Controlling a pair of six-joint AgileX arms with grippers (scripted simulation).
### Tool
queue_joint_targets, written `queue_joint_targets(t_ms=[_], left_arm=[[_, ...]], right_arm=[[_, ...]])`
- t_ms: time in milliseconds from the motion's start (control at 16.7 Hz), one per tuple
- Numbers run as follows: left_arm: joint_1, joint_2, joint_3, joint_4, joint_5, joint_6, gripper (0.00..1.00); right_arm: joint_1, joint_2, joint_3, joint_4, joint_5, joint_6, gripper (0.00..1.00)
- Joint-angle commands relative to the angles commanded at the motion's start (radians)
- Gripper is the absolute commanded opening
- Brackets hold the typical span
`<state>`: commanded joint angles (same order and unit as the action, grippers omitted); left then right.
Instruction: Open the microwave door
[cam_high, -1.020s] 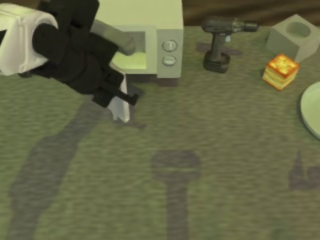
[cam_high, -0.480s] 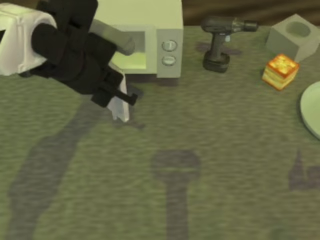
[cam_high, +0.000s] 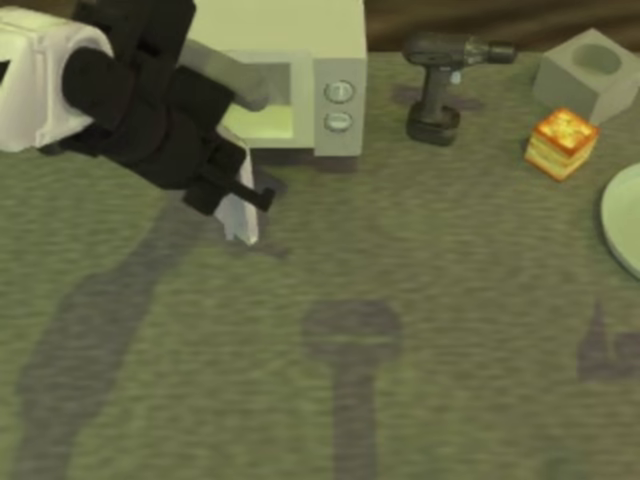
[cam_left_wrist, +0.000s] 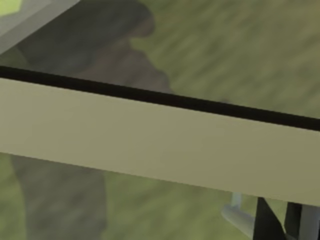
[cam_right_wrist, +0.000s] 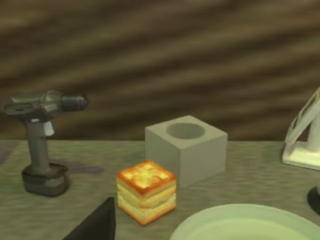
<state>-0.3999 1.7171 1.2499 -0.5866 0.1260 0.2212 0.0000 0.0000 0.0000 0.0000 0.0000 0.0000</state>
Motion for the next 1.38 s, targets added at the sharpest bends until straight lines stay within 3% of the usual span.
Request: queue_joint_targets(t_ms=[600, 1080, 1380], left_arm=[[-0.003, 0.002, -0.003, 0.0, 0.007, 0.001, 0.0], [0.069, -0.041, -0.048, -0.031, 0.093, 0.172, 0.0], [0.072, -0.045, -0.047, -0.03, 0.097, 0.178, 0.0]], right_arm=[[0.0, 0.0, 0.0, 0.0, 0.0, 0.0, 1.0], [0.0, 0.0, 0.0, 0.0, 0.0, 0.0, 1.0], [0.0, 0.0, 0.0, 0.0, 0.0, 0.0, 1.0]])
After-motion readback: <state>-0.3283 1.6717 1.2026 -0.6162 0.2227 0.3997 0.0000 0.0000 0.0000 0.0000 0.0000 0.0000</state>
